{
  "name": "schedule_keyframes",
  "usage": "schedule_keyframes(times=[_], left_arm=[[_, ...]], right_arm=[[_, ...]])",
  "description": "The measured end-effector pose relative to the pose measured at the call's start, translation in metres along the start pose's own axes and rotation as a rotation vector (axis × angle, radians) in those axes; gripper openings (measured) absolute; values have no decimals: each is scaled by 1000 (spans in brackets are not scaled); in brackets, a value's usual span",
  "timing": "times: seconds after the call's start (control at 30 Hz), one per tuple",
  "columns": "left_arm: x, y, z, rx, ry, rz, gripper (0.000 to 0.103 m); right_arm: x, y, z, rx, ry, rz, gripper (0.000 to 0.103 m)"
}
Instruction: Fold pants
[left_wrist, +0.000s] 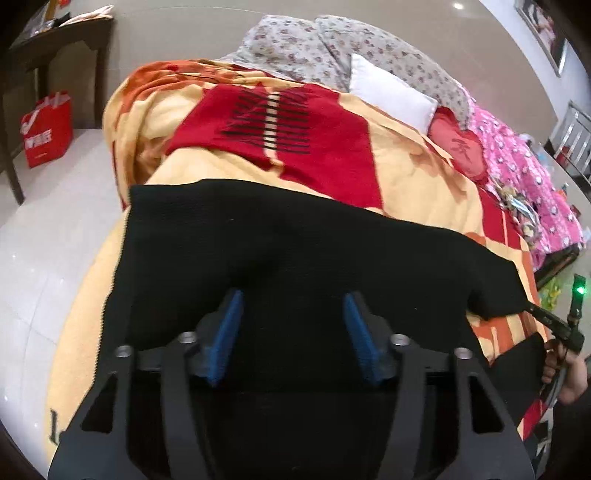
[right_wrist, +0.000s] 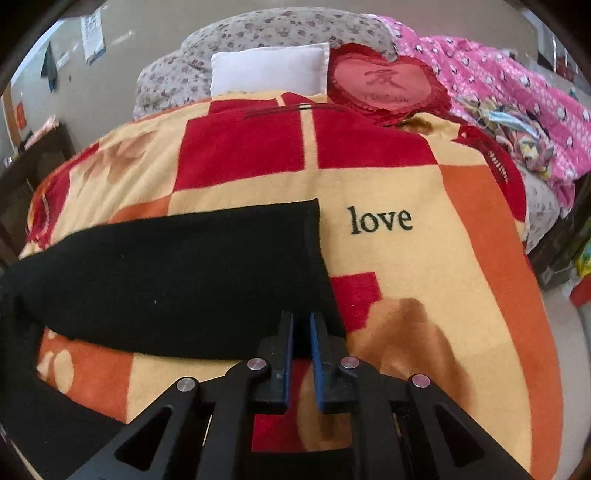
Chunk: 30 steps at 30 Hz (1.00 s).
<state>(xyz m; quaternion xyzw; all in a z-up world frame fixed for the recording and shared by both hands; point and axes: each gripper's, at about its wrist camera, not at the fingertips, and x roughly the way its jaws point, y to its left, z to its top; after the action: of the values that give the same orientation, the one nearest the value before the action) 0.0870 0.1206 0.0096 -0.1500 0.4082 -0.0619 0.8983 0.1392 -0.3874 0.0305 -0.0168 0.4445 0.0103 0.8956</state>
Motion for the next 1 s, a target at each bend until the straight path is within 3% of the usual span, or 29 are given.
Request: schedule_keyframes(times=[0.1,0.2,0.27,0.37,0.47,0.6,0.83,1.0], left_arm=[[5,-12,2,54,21,3,81],[13,-24,2,117,44,62,86],[20,-31,2,146,66,67,102],[29,-41,1,200,98,134,102],[33,-46,-1,225,106,182,102],[33,-45,-1,225,106,182,102],[32,-45,-1,226,110,183,102],[31,-44,-1,229,115,172,102]], right_arm=[[2,3,1,-9,40,49,11],[-12,21,6,-11,-20,62,11],[-11,42,10,-40,-23,78,11],[14,53,10,-61,57,67,12],[12,47,6,-32,7,87,17],[7,47,0,-53,-38,105,19],[10,41,1,-30,-43,152,24],[12,49,0,-58,-43,117,25]])
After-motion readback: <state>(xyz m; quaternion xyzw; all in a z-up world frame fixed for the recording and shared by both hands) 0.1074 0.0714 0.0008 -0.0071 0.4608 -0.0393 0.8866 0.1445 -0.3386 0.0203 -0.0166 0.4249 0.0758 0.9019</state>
